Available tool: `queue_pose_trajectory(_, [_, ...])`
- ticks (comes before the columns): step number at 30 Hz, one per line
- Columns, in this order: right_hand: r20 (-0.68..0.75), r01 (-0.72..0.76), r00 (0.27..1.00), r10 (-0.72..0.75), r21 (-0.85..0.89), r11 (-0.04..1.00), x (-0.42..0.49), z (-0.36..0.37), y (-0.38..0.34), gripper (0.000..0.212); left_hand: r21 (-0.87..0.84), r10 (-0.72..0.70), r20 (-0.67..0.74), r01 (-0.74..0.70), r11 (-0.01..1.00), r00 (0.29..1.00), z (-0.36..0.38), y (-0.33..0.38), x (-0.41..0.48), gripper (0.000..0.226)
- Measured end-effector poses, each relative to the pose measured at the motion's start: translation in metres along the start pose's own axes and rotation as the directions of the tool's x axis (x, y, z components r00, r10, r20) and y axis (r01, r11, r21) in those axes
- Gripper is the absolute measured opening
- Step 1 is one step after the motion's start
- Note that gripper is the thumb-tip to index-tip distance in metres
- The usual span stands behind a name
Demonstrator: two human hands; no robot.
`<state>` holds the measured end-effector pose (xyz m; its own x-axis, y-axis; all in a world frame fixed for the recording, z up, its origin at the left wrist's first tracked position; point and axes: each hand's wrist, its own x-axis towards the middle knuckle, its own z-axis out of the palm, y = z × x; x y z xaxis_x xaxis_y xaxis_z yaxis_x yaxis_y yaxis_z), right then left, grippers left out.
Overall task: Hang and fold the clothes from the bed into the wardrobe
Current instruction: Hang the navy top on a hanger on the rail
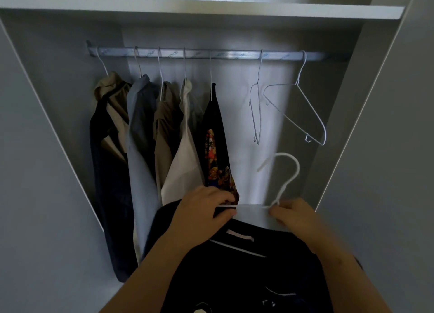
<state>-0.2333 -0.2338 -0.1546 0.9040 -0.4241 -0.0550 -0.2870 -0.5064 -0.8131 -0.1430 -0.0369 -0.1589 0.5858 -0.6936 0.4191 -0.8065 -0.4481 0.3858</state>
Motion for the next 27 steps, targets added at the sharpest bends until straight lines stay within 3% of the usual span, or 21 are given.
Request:
queue_pose_trajectory(3, [-0.011,-0.118,0.993,0.119,0.038,0.992,-0.006,-0.005,0.023,0.049,-0.076,-0.087,0.008,0.087,0.993,0.996,0.016,0.002,0.000,0.032])
queue_pose_trajectory(6, [0.008,-0.185,0.983,0.185,0.063,0.981,-0.014,-0.004,0.040,0.056,-0.237,-0.150,0.055,0.159,0.959,0.987,0.029,0.012,0.003,0.024])
queue_pose_trajectory(14, [0.074,-0.397,0.917,0.391,0.217,0.892,-0.027,-0.017,0.062,0.040,-0.317,-0.317,0.089,0.329,0.890,0.944,0.052,0.020,0.013,0.011])
queue_pose_trajectory(27, [0.083,-0.335,0.941,0.329,0.377,0.863,-0.016,-0.031,0.052,0.023,-0.379,-0.407,0.055,0.397,0.836,0.912,0.063,0.033,0.042,0.011])
